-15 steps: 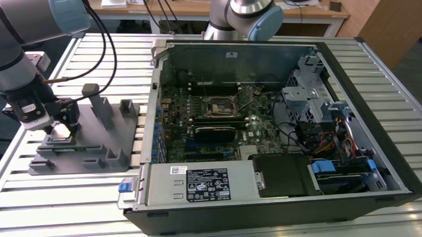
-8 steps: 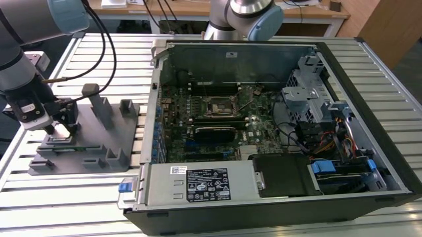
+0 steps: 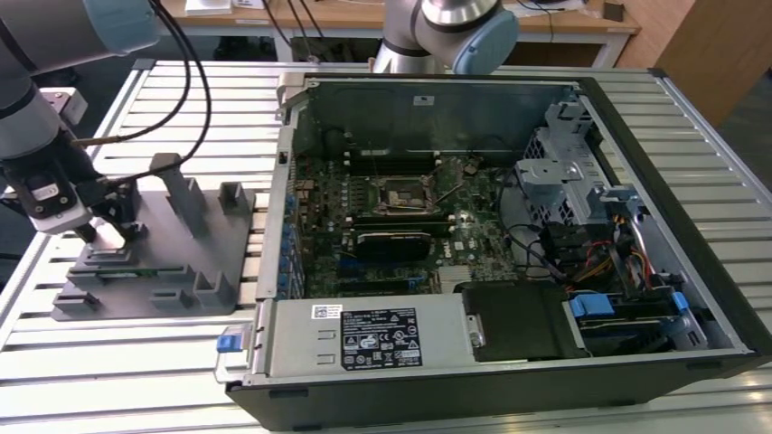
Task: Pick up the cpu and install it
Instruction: 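Pick up the cpu and move it towards the insertion slot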
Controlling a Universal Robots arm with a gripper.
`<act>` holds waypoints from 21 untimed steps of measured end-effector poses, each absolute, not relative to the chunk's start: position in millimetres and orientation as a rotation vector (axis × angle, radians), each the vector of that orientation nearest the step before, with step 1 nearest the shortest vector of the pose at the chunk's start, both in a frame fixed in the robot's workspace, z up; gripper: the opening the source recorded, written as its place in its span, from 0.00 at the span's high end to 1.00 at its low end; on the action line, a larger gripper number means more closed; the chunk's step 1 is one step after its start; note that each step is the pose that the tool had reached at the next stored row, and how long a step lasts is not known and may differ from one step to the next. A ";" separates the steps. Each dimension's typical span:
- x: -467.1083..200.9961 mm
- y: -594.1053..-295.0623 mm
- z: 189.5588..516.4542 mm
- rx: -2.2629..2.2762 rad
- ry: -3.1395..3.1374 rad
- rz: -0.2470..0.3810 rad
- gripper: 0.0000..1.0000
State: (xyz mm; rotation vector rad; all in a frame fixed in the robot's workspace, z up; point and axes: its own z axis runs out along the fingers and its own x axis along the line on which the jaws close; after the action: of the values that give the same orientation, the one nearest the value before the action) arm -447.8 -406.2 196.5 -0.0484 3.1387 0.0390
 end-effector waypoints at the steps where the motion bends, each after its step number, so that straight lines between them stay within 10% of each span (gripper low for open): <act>1: -447.8 -406.2 199.3 -0.048 3.139 0.039 0.47; 21: -447.8 -406.2 221.8 -0.048 3.139 0.040 0.47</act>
State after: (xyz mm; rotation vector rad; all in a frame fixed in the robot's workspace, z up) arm -447.8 -406.2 221.8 -0.0484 3.1389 0.0398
